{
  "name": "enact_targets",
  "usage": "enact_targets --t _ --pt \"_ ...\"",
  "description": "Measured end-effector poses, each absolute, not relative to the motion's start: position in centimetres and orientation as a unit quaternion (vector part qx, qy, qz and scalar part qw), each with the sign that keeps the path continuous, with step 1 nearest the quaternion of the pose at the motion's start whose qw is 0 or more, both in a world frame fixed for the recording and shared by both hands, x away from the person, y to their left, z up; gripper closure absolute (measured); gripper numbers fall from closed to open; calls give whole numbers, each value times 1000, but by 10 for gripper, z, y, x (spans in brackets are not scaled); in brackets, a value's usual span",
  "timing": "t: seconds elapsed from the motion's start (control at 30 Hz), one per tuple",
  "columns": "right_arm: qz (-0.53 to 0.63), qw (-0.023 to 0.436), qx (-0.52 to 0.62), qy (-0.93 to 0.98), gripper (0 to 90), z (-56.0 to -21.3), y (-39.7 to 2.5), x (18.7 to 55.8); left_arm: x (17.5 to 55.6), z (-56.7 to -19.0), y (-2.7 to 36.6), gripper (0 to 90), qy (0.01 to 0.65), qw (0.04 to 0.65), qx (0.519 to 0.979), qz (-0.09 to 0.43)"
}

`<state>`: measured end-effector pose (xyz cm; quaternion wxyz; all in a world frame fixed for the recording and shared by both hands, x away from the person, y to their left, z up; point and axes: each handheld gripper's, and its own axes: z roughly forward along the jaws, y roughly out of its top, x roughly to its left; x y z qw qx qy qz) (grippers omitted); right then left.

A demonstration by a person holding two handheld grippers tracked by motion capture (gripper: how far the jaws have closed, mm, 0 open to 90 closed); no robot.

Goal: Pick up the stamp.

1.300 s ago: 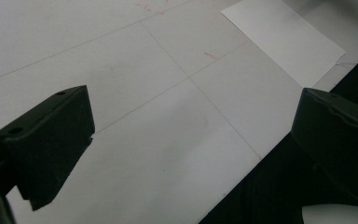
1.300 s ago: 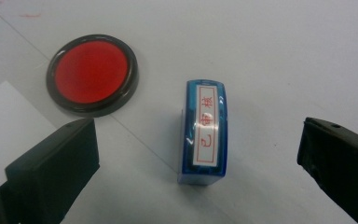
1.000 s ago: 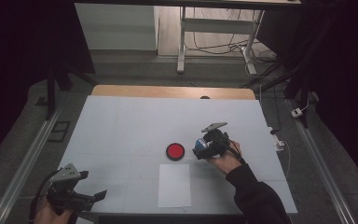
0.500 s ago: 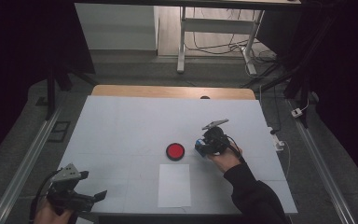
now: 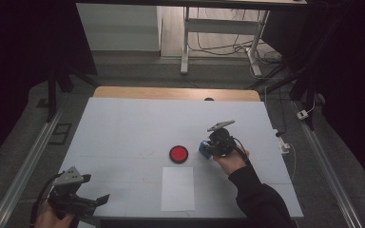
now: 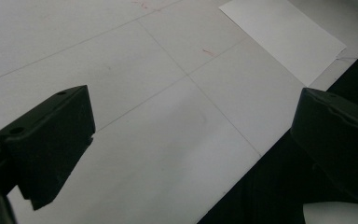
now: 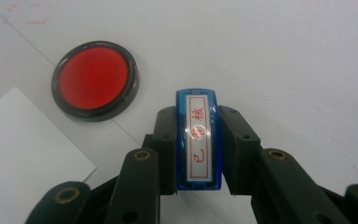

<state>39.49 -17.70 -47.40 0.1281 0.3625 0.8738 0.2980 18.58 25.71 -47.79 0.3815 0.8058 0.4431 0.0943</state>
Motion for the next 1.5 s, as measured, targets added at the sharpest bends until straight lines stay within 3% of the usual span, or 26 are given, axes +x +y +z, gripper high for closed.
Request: enact_targets --t 1.5 --pt "384 91 236 888 705 -432 -176 333 186 -478 259 0 435 392 806 85"
